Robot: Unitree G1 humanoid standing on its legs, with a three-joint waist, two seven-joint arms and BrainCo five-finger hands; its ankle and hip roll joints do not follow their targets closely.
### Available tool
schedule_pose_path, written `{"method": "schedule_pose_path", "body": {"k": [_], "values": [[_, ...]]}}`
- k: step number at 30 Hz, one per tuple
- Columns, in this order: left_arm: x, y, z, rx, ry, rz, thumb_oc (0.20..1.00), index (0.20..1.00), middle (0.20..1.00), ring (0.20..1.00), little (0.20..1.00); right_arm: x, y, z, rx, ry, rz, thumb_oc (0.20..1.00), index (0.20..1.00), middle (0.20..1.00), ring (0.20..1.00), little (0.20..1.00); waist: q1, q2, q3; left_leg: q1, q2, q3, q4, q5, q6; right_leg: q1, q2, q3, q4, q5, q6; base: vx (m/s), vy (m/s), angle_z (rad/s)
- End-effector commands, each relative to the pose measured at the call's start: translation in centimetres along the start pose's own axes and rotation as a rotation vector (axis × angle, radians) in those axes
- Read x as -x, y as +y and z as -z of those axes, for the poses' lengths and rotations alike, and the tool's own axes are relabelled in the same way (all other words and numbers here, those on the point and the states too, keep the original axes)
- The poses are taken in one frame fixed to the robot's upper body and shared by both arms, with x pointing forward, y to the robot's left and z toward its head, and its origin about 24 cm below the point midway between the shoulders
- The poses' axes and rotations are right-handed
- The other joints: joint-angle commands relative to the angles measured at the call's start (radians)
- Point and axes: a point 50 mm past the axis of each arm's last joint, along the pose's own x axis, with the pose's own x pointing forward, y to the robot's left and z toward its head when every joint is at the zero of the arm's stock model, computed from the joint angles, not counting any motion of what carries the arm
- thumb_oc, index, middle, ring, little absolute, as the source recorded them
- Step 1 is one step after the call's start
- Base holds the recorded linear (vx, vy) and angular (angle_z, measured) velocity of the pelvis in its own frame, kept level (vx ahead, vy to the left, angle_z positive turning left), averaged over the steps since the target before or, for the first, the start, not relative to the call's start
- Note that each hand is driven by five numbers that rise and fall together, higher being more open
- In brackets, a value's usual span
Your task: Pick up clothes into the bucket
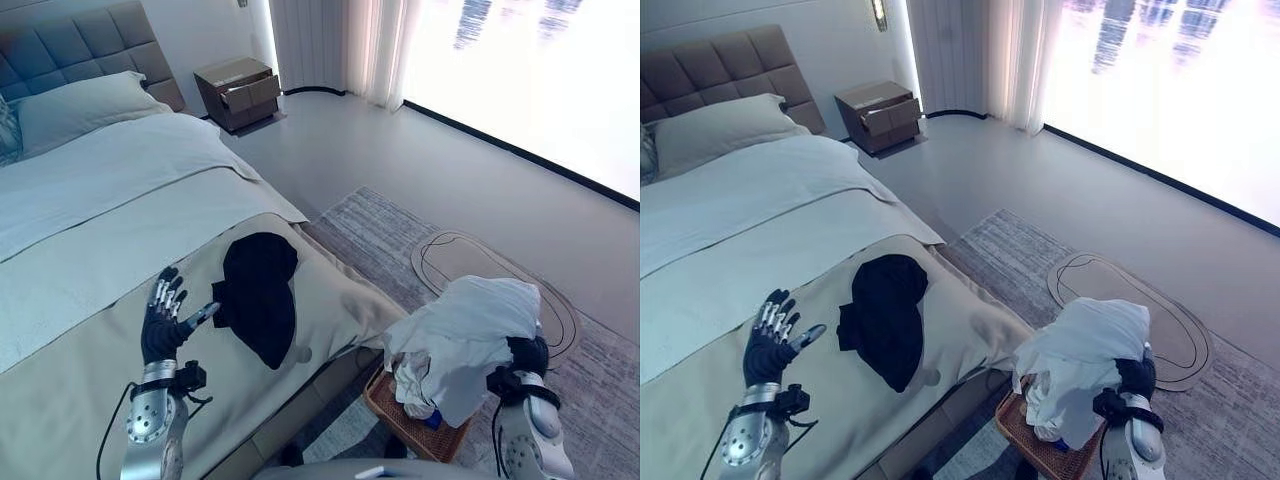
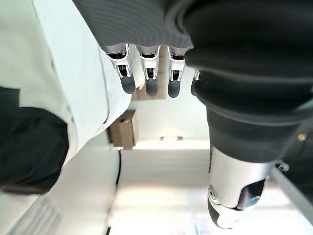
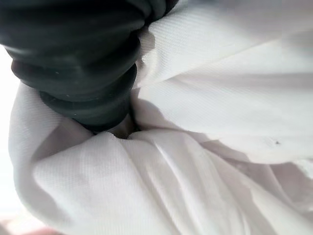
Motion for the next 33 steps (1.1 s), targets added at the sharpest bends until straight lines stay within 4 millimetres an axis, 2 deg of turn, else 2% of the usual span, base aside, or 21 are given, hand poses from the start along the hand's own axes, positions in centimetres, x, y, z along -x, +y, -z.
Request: {"method": "schedule_pose_path", "body": {"k": [1,8,16,22,28,30,31,33], "values": [[-1.4,1.3,-4.2,0.011,-0.234,-0.046,1.0,1.0,1.0,1.0,1.0,-1.4,1.4,-4.6,-0.103,-0.291,-0.002,0.2,0.2,0.2,0.2,0.2,0.005,-0.057,0.039,-0.014,0.022,0.0,0.039,-0.009,-0.004,0.006,-0.092,0.003,0.059,0.009,0.084,0.0,0.0,0.0],[-1.3,1.5,-4.3,0.007,-0.247,-0.076,1.0,1.0,1.0,1.0,1.0,-0.9,-0.4,-4.9,-0.102,-0.313,0.064,0.2,0.2,0.2,0.2,0.2,-0.006,-0.058,0.045,-0.014,0.021,0.005,0.035,-0.011,-0.003,0.0,-0.092,0.008,0.059,0.011,0.085,0.0,0.0,0.0],[-1.3,1.7,-4.5,0.014,-0.263,-0.103,1.0,1.0,1.0,1.0,1.0,-0.3,-0.9,-5.4,-0.189,-0.365,0.093,0.2,0.2,0.2,0.2,0.2,-0.018,-0.059,0.046,-0.014,0.022,0.011,0.034,-0.012,-0.002,-0.003,-0.091,0.016,0.058,0.011,0.085,0.0,0.0,0.0],[-1.4,1.6,-4.6,0.005,-0.266,-0.095,1.0,1.0,1.0,1.0,1.0,-0.1,-0.9,-5.5,-0.147,-0.356,0.077,0.2,0.2,0.2,0.2,0.2,-0.021,-0.061,0.046,-0.015,0.022,0.014,0.037,-0.016,-0.001,-0.009,-0.09,0.022,0.062,0.01,0.084,0.0,0.0,0.0],[-1.6,1.3,-4.8,0.023,-0.282,-0.085,1.0,1.0,1.0,1.0,1.0,-0.6,-0.5,-3.7,-0.072,-0.265,0.07,0.2,0.2,0.2,0.2,0.2,-0.018,-0.061,0.066,-0.027,0.019,0.01,0.045,-0.016,0.003,-0.023,-0.094,0.025,0.068,0.011,0.085,-0.02,0.002,0.0],[-2.0,0.8,-5.3,0.032,-0.31,-0.069,1.0,1.0,1.0,1.0,1.0,-1.2,0.1,-2.3,0.026,-0.189,0.056,0.2,0.2,0.2,0.2,0.2,-0.011,-0.059,0.085,-0.039,0.015,0.006,0.052,-0.015,0.005,-0.033,-0.1,0.022,0.082,0.008,0.085,-0.05,0.013,0.01],[-2.0,0.8,-5.3,0.032,-0.31,-0.069,1.0,1.0,1.0,1.0,1.0,-1.2,0.1,-2.3,0.026,-0.189,0.056,0.2,0.2,0.2,0.2,0.2,-0.011,-0.059,0.085,-0.039,0.015,0.005,0.052,-0.015,0.005,-0.033,-0.1,0.022,0.082,0.008,0.085,-0.05,0.013,0.0],[-2.4,0.1,-6.3,0.047,-0.361,-0.044,1.0,1.0,1.0,1.0,1.0,-1.8,0.9,-0.9,0.093,-0.127,0.039,0.2,0.2,0.2,0.2,0.2,-0.005,-0.054,0.119,-0.053,0.009,-0.005,0.064,-0.017,0.009,-0.048,-0.11,0.02,0.118,-0.002,0.083,-0.11,0.025,0.02]]}}
